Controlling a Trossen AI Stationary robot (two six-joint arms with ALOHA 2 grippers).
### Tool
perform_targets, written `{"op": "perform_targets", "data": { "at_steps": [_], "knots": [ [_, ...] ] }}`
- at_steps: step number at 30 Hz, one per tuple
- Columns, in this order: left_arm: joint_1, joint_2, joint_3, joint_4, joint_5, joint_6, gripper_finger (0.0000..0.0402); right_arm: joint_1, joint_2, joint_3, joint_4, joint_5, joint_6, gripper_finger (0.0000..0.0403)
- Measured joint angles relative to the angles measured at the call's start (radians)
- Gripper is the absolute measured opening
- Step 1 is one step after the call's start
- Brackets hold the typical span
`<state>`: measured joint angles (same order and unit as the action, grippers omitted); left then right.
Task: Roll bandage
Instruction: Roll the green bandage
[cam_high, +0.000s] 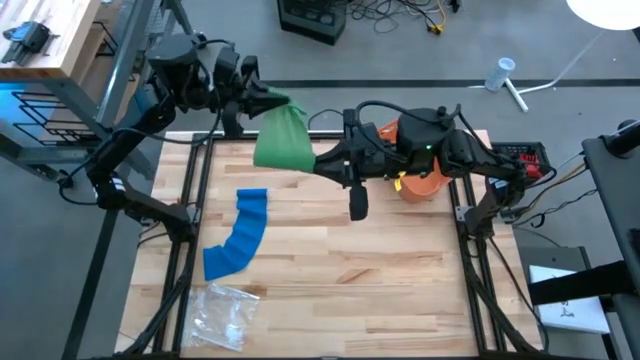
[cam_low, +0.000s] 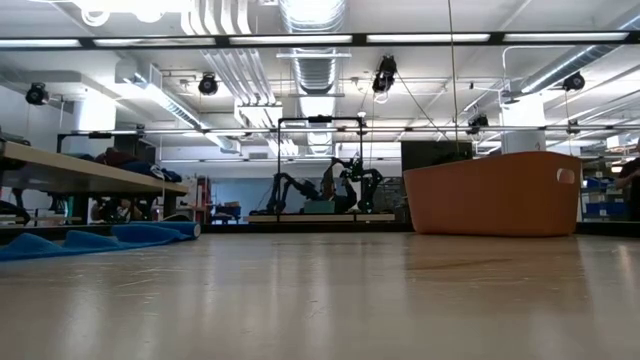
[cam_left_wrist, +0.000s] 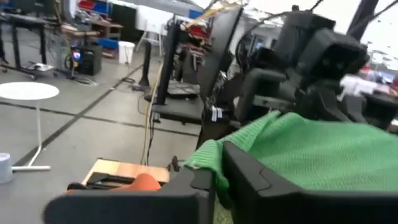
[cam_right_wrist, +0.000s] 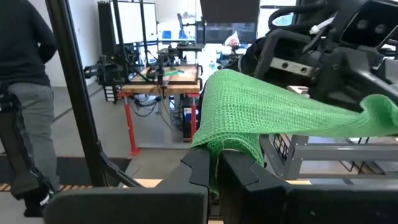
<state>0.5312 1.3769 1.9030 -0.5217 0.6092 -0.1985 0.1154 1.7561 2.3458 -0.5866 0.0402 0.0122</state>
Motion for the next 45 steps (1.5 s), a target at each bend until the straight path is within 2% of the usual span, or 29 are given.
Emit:
{"op": "perform_targets", "data": {
  "at_steps": [4, 15, 19, 25, 30, 35, 41, 45],
  "knots": [
    [-0.001, 0.004, 0.000, -0.020, 0.055, 0.015, 0.0070, 0.000, 0.000, 0.000, -0.002, 0.000, 0.014, 0.0003],
    [0.014, 0.002, -0.001, -0.028, 0.089, -0.056, 0.0254, 0.001, 0.000, 0.001, 0.001, -0.026, 0.041, 0.0003],
    [0.036, -0.009, 0.000, -0.027, 0.089, -0.041, 0.0293, 0.000, 0.000, 0.001, 0.003, -0.025, 0.081, 0.0003],
    [0.046, -0.036, 0.000, -0.029, 0.101, 0.083, 0.0300, -0.001, -0.003, 0.001, 0.114, -0.023, 0.259, 0.0003],
    [0.032, -0.039, 0.000, -0.030, 0.222, 0.096, 0.0283, -0.018, -0.022, 0.006, 0.177, -0.021, 0.388, 0.0003],
    [-0.005, -0.039, -0.005, -0.031, 0.254, 0.082, 0.0277, -0.025, -0.032, 0.007, 0.168, -0.015, 0.345, 0.0003],
    [-0.080, -0.039, -0.018, 0.010, 0.255, 0.058, 0.0289, -0.044, -0.035, 0.007, 0.142, -0.014, 0.313, 0.0003],
    [-0.124, -0.039, -0.033, 0.051, 0.222, 0.050, 0.0299, -0.060, -0.035, 0.007, 0.135, -0.011, 0.310, 0.0003]
  ]
}}
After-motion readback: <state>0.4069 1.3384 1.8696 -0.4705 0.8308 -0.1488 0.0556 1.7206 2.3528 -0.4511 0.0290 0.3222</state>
